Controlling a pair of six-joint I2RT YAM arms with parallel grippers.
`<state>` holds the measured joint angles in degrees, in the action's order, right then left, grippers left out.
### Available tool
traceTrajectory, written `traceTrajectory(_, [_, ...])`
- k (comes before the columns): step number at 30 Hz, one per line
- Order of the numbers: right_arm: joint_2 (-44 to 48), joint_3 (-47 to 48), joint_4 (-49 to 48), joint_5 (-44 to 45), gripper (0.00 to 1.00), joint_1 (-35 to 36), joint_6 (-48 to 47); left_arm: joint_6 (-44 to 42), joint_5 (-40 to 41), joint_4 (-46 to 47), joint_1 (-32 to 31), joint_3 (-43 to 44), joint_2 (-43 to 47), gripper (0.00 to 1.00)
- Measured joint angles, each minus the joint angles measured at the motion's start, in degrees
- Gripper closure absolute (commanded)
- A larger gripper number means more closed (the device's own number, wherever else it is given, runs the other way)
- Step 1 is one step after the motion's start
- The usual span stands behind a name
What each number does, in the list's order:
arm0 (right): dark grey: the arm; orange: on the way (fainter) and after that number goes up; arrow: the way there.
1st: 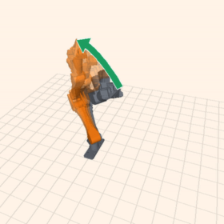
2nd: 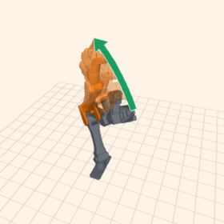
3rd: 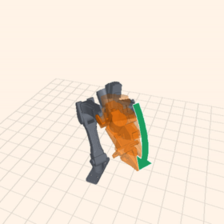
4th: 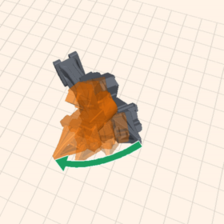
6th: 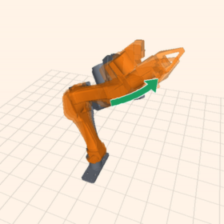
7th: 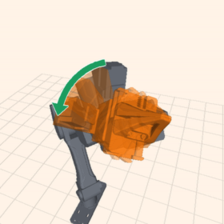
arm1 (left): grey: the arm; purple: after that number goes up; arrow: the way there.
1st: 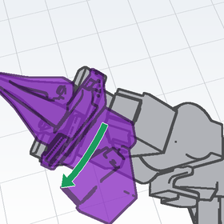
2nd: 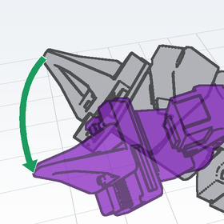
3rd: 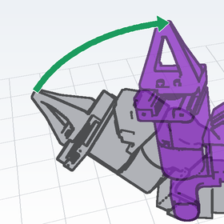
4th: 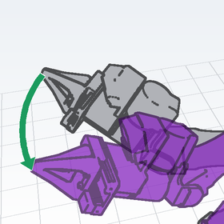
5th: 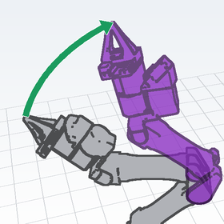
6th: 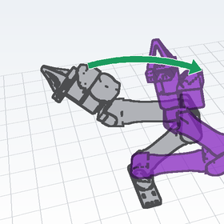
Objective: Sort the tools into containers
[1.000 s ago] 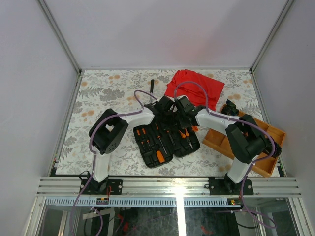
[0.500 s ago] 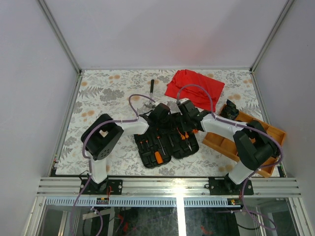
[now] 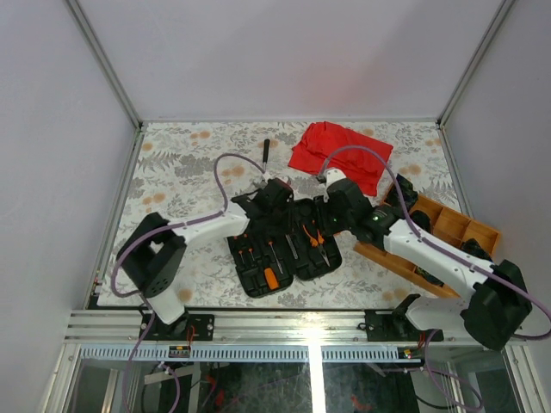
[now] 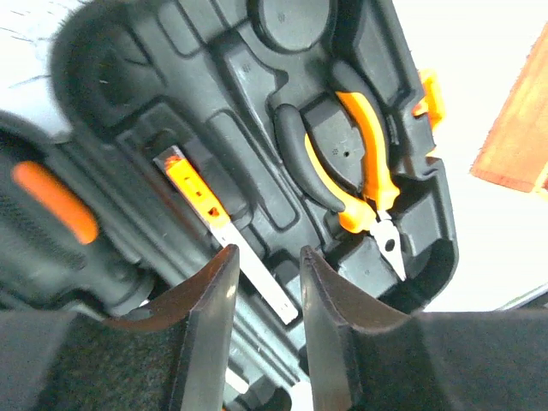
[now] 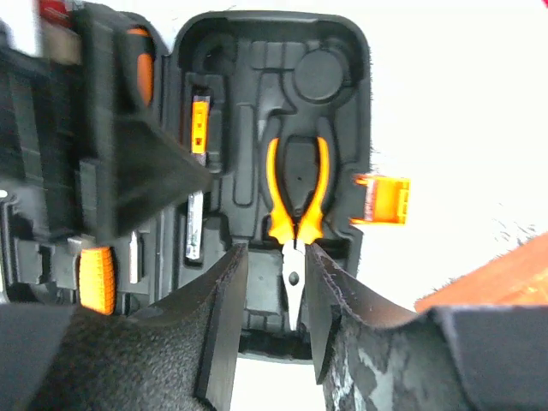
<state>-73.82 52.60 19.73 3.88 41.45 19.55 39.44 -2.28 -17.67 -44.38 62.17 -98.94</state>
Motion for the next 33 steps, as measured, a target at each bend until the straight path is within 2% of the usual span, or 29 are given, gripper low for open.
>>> traceTrajectory(4, [4.4,-2.8,-0.1,3.3,0.57,-1.1,0.9,-2.1,1.6,-3.3,2.3,0.7,5.7,0.61])
traceTrajectory(8, [3.4,-5.8,0.9,4.7,0.54,-2.9,1.9,-3.6,2.8,-4.9,7.5,1.8,9.1,0.55])
traceTrajectory(14, [0.7,-9.6,2.3,3.4,0.52,-4.3,3.5,-5.3,4.1,-7.3,15.7,4.0,9.3,0.45])
traceTrajectory(20, [-1.3,-12.4,2.3,-2.6,0.51,-4.4,4.5,-7.1,4.7,-8.5,18.5,8.9,6.9,0.4])
traceTrajectory(28, [-2.1,-14.0,0.0,-10.3,0.51,-4.7,4.7,-10.3,4.7,-8.7,19.4,16.0,-0.7,0.4])
traceTrajectory(33, [1.4,-14.3,-0.8,-9.0,0.5,-4.7,5.0,-12.8,4.7,-9.5,20.1,22.1,-7.4,0.4])
